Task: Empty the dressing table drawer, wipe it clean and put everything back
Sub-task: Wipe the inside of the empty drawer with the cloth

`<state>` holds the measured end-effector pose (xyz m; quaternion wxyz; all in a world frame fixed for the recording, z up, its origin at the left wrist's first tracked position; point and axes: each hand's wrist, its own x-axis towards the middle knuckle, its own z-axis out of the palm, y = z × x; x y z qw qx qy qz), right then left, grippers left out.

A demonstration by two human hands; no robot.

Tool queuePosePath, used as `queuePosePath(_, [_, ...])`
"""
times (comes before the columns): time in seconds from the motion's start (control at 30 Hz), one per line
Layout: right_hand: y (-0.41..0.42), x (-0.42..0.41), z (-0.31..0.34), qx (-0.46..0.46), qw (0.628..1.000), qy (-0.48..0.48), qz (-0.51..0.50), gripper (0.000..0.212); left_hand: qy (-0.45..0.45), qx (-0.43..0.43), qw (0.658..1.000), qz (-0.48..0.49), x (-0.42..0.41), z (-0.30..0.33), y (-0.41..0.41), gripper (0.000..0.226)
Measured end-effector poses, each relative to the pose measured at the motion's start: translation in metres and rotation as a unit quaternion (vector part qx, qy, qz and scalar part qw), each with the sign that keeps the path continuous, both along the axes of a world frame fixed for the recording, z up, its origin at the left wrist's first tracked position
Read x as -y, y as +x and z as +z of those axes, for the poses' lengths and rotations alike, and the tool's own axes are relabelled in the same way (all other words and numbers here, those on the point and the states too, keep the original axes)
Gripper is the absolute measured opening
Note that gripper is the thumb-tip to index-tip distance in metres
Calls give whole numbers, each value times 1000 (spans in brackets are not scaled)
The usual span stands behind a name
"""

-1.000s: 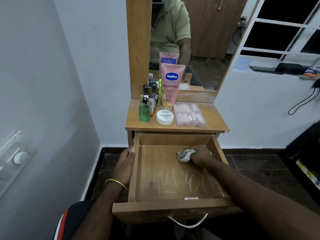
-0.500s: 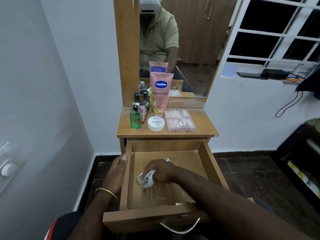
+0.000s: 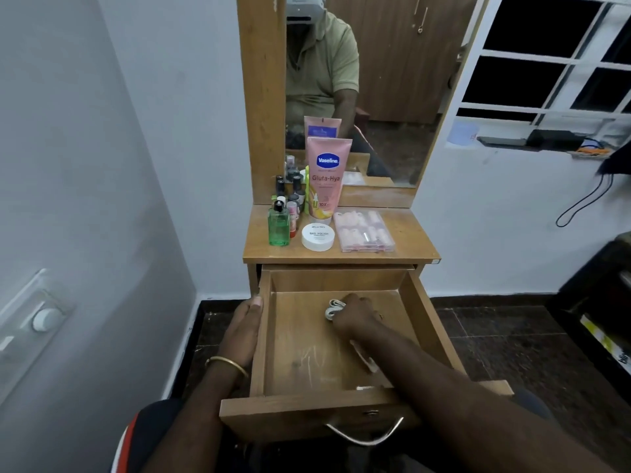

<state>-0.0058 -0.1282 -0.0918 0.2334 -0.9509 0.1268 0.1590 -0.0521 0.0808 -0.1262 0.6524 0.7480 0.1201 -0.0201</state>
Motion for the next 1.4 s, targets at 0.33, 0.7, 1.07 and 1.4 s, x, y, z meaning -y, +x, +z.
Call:
queuePosePath(0.33, [-19, -32, 27, -61, 937, -23, 344, 28, -7, -7, 1000, 12, 2, 4, -2, 46])
queuePosePath(0.7, [4, 52, -2, 102, 992, -60, 45, 16, 9, -12, 1000, -7, 1, 0, 2, 59])
queuePosePath(1.07, [-25, -42, 15, -46, 927, -4, 373, 22, 0, -10, 1000, 12, 4, 3, 0, 45])
queuePosePath(1.4, [1, 65, 20, 31, 992, -39, 117, 18, 2, -18, 1000, -5, 1, 1, 2, 53])
